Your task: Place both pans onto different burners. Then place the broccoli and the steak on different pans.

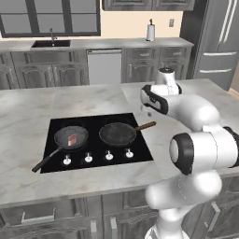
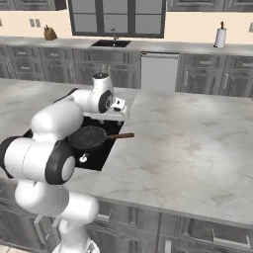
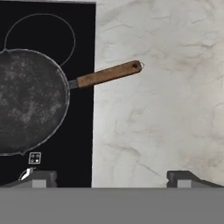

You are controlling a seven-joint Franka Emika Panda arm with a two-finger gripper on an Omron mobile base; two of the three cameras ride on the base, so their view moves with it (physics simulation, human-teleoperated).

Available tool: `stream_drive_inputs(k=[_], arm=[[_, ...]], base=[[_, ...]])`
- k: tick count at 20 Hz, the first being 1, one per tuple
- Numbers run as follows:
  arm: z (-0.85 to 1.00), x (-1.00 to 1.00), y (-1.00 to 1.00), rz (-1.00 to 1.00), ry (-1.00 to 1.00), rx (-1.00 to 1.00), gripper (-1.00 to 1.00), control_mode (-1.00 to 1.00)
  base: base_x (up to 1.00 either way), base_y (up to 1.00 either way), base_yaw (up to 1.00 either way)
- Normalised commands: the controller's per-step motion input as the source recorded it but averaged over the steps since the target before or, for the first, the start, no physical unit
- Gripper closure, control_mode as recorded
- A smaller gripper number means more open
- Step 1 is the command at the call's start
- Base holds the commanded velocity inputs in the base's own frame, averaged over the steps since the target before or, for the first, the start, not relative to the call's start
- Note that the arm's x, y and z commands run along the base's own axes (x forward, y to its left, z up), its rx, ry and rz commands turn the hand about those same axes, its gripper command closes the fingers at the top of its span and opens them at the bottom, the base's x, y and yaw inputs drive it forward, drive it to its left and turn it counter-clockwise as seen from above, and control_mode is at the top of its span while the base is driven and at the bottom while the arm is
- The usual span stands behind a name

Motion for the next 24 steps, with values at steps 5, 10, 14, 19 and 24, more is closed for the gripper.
stream_drive_inputs(k=[5,10,14,19,24], arm=[[0.00,-0.08,0.00,0.00,0.00,0.00,-1.00,1.00],[0.00,0.00,0.00,0.00,0.00,0.00,-1.00,1.00],[0.00,0.00,0.00,0.00,0.00,0.00,-1.00,1.00],[0.00,0.00,0.00,0.00,0.00,0.00,-1.00,1.00],[0.00,0.00,0.00,0.00,0.00,0.00,-1.00,1.00]], base=[[-0.49,0.11,-0.01],[-0.23,0.98,-0.02],[-0.01,1.00,-0.02],[0.03,1.00,-0.01],[0.08,1.00,0.00]])
